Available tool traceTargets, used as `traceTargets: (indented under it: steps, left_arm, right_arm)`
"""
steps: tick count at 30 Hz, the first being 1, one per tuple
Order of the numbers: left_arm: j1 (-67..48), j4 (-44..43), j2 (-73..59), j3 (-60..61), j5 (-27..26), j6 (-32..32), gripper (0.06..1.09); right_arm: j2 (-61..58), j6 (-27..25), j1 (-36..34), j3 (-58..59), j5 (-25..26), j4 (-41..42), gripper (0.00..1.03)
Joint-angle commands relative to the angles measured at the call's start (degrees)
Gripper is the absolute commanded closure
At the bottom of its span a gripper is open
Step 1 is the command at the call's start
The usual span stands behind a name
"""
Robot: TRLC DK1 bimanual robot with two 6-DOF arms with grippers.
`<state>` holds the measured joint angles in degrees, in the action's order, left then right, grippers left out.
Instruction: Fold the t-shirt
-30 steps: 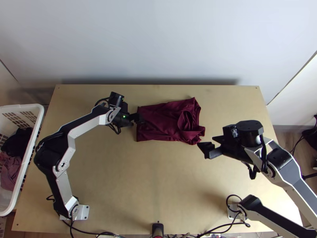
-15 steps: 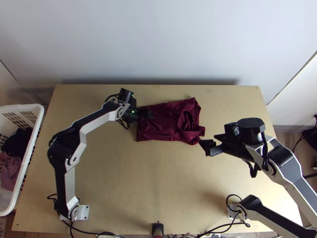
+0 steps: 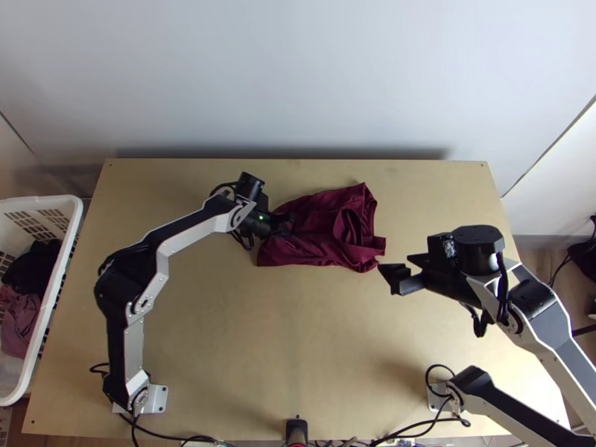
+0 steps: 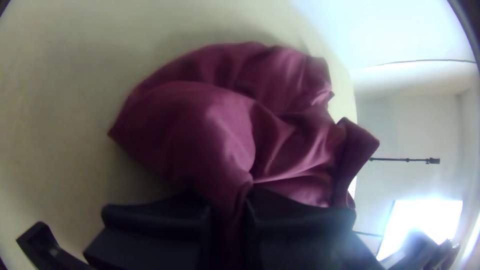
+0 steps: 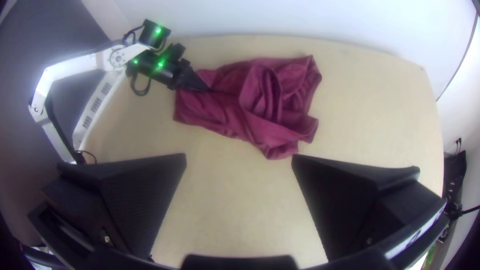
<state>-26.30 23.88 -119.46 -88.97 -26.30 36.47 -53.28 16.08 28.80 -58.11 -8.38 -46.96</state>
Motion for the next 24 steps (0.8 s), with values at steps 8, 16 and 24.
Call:
traceTargets:
  steps: [8, 16, 24]
  left_arm:
    - [0.2, -1.0, 2.9, 3.4, 4.1, 0.2, 1.04]
    - [5.9, 0.9, 3.4, 2.0, 6.4, -1.6, 1.04]
    - [8.0, 8.8, 8.9, -7.4, 6.8, -0.3, 1.04]
  right_arm:
    - [2.1, -0.2, -0.1, 4.9, 0.2, 2.4, 0.05]
    - [3.1, -0.2, 0.4, 7.0, 0.4, 2.9, 0.05]
    - [1.2, -0.4, 1.3, 7.0, 0.4, 7.0, 0.05]
